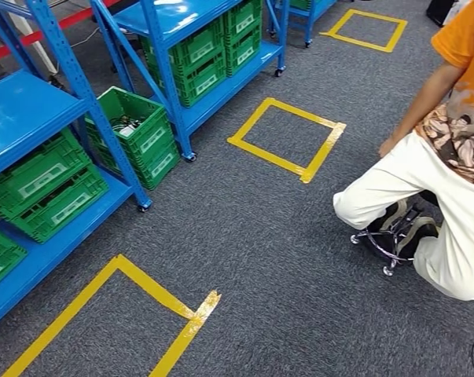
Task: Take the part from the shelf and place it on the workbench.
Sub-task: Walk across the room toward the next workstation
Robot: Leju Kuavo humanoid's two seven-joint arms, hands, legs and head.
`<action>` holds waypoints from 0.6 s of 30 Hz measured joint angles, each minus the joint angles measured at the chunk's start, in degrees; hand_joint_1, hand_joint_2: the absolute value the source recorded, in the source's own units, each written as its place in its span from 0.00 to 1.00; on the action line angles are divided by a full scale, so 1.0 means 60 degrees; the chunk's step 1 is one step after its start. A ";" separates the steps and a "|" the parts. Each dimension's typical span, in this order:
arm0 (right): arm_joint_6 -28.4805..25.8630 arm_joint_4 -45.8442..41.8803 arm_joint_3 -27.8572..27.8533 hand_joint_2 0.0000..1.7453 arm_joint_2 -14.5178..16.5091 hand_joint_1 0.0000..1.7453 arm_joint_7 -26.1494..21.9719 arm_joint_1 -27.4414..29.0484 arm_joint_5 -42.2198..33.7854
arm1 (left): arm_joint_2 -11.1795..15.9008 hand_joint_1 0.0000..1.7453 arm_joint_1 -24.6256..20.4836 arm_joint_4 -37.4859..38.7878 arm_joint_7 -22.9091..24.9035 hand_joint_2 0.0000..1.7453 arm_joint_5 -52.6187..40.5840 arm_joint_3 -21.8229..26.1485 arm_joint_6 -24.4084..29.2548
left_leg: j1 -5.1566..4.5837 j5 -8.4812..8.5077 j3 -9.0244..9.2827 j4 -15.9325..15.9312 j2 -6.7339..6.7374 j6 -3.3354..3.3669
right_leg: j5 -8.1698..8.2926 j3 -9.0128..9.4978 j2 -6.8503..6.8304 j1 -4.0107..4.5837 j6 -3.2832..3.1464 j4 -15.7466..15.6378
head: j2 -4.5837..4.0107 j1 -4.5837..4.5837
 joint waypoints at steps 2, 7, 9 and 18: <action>0.0000 0.0000 -0.0001 0.00 0.0010 0.00 -0.0005 -0.0015 0.0003 | 0.0002 0.00 -0.0037 0.0000 -0.0007 0.00 -0.0004 -0.0002 -0.0002 | -0.0121 0.0043 0.0259 -0.0563 0.0351 0.0120 | -0.0071 0.0034 -0.0217 0.0038 0.0090 0.0000 | 0.0000 0.0001; -0.0034 -0.0018 -0.0001 0.00 0.0020 0.00 -0.0108 -0.0056 0.0021 | -0.0002 0.00 -0.0013 0.0000 -0.0096 0.00 0.0014 -0.0001 -0.0008 | -0.0003 0.0107 0.0399 -0.0870 -0.0168 0.0264 | -0.0529 -0.0146 0.0275 -0.0002 0.0299 0.0584 | 0.0000 0.0078; -0.0036 -0.0017 -0.0001 0.00 0.0018 0.00 -0.0141 -0.0056 0.0020 | -0.0021 0.00 -0.0033 0.0000 -0.0133 0.00 0.0019 0.0000 -0.0022 | 0.0019 0.0105 0.0404 -0.0878 -0.0408 0.0304 | -0.1031 -0.0799 0.0718 -0.0039 0.0364 0.1816 | 0.0000 0.0116; 0.0079 0.0004 -0.0025 0.00 0.0003 0.00 -0.0159 -0.0043 -0.0031 | -0.0048 0.00 -0.0046 0.0000 -0.0200 0.00 -0.0004 0.0000 0.0054 | 0.0118 -0.0033 0.0346 -0.0624 -0.1549 0.0010 | 0.0174 -0.0380 0.1569 -0.0168 0.0404 0.0185 | 0.0000 0.0165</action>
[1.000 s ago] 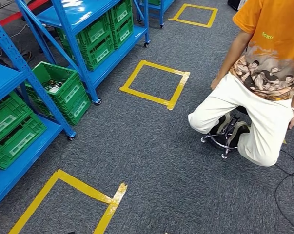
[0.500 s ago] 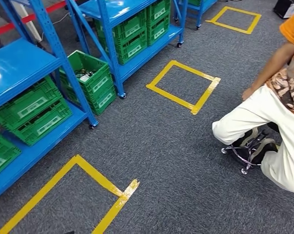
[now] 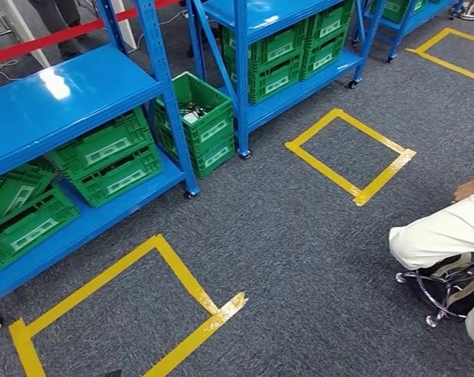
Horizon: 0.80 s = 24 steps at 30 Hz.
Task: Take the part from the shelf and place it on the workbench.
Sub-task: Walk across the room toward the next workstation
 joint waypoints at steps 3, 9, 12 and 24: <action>0.0015 0.0000 -0.0005 0.00 0.0001 0.00 -0.0003 -0.0001 0.0000 | 0.0003 0.00 0.0039 0.0000 -0.0015 0.00 0.0004 0.0000 0.0035 | 0.0001 -0.0117 -0.0126 0.0194 0.0164 -0.0126 | 0.0020 0.0077 -0.0324 -0.0011 -0.0204 -0.0035 | 0.0000 -0.0051; 0.0013 0.0000 -0.0015 0.00 -0.0011 0.00 -0.0001 0.0058 0.0003 | 0.0002 0.00 0.0014 0.0000 -0.0068 0.00 -0.0005 0.0002 0.0046 | 0.0024 -0.0992 -0.1328 0.2669 0.0974 -0.0260 | -0.0115 0.0198 -0.1185 0.0040 -0.0431 -0.0060 | 0.0000 -0.0133; 0.0012 0.0000 -0.0021 0.00 -0.0015 0.00 0.0001 0.0066 0.0007 | 0.0007 0.00 0.0026 0.0000 -0.0082 0.00 -0.0005 0.0004 0.0035 | -0.0038 -0.0064 -0.0556 0.1058 0.1364 -0.0144 | -0.0246 0.0353 -0.1511 0.0065 -0.0355 -0.0067 | 0.0000 -0.0133; 0.0062 -0.0015 -0.0034 0.00 -0.0028 0.00 -0.0084 -0.0058 0.0020 | -0.0010 0.00 -0.0017 0.0000 -0.0098 0.00 0.0003 0.0007 0.0006 | -0.0035 0.0054 0.0003 -0.0082 0.0754 0.0230 | -0.1317 -0.1008 -0.0778 0.0076 0.0013 0.2579 | 0.0000 -0.0068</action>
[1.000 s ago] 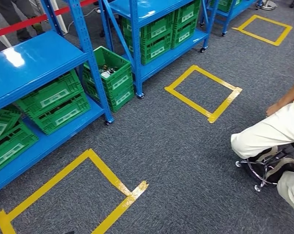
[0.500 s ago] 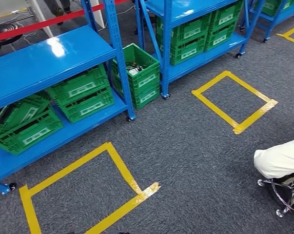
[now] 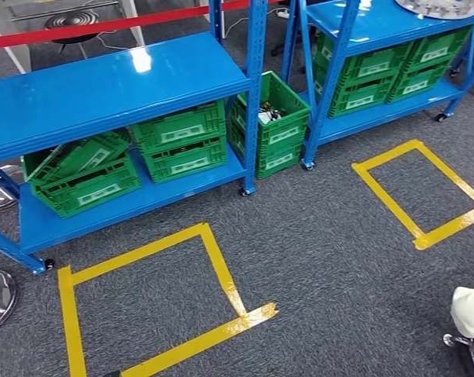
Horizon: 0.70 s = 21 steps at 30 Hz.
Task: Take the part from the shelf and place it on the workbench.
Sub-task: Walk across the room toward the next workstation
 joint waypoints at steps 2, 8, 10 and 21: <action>0.0011 0.0000 -0.0006 0.00 -0.0015 0.00 0.0008 0.0005 0.0002 | -0.0002 0.00 0.0003 0.0000 0.0000 0.00 0.0013 0.0000 -0.0017 | 0.0023 -0.0034 0.0063 0.0012 -0.0303 -0.0040 | 0.0782 0.0188 0.0118 -0.0028 0.0010 -0.0830 | 0.0000 0.0000; 0.0079 0.0018 -0.0014 0.00 -0.0026 0.00 0.0046 0.0031 0.0015 | 0.0030 0.00 -0.0008 0.0000 0.0036 0.00 0.0023 0.0013 -0.0084 | 0.0103 -0.0029 -0.0110 0.0102 -0.1021 -0.0367 | 0.1390 0.0906 0.0855 -0.0127 -0.0139 -0.2523 | 0.0000 0.0008; 0.0101 0.0018 -0.0015 0.00 -0.0027 0.00 0.0081 0.0024 0.0029 | 0.0046 0.00 -0.0004 0.0000 0.0095 0.00 0.0016 0.0017 -0.0071 | 0.0084 -0.0189 -0.0242 0.0373 -0.0723 -0.0458 | 0.1407 0.0993 0.0559 -0.0138 -0.0271 -0.2605 | 0.0000 -0.0042; 0.0152 0.0018 -0.0023 0.00 -0.0056 0.00 0.0165 0.0033 0.0042 | 0.0071 0.00 -0.0039 0.0000 0.0213 0.00 -0.0009 0.0018 -0.0094 | -0.0085 0.0072 -0.0128 0.0146 0.0941 -0.0313 | 0.1123 0.1323 -0.0936 0.0027 -0.0271 -0.2680 | 0.0000 -0.0118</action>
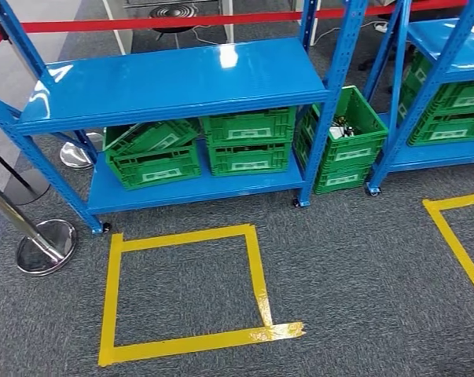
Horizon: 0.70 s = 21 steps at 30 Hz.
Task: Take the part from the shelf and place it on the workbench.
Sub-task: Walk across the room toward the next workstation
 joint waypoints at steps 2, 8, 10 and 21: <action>0.0016 -0.0004 0.0000 0.00 0.0000 0.00 0.0013 -0.0052 0.0004 | 0.0007 0.00 0.0009 0.0000 0.0026 0.00 0.0002 0.0002 0.0000 | -0.0013 -0.0012 0.0019 -0.0067 -0.0132 0.0093 | -0.0025 0.0092 -0.0165 0.0015 0.0096 -0.0058 | 0.0000 0.0002; 0.0042 -0.0018 0.0000 0.00 -0.0007 0.00 0.0080 -0.0093 -0.0015 | -0.0021 0.00 0.0004 0.0000 0.0128 0.00 0.0000 0.0004 0.0032 | 0.0107 0.0085 0.0121 -0.0271 -0.0738 0.0294 | -0.1115 -0.1022 0.0902 -0.0028 0.0259 0.2203 | 0.0000 0.0127; 0.0044 -0.0018 -0.0002 0.00 -0.0011 0.00 0.0121 -0.0092 -0.0037 | -0.0026 0.00 0.0013 0.0000 0.0138 0.00 0.0000 0.0005 0.0067 | 0.0107 0.0076 0.0137 -0.0258 -0.0990 0.0295 | -0.0908 -0.1288 0.0941 -0.0028 0.0273 0.2450 | 0.0000 0.0125; 0.0076 -0.0011 -0.0120 0.00 0.0000 0.00 0.0257 -0.0060 -0.0266 | -0.0032 0.00 0.0023 0.0000 0.0142 0.00 -0.0030 0.0011 0.0131 | 0.0123 -0.0509 -0.0396 0.0834 -0.0979 -0.0181 | 0.0279 -0.0218 0.1181 -0.0112 -0.0126 -0.0034 | 0.0000 0.0025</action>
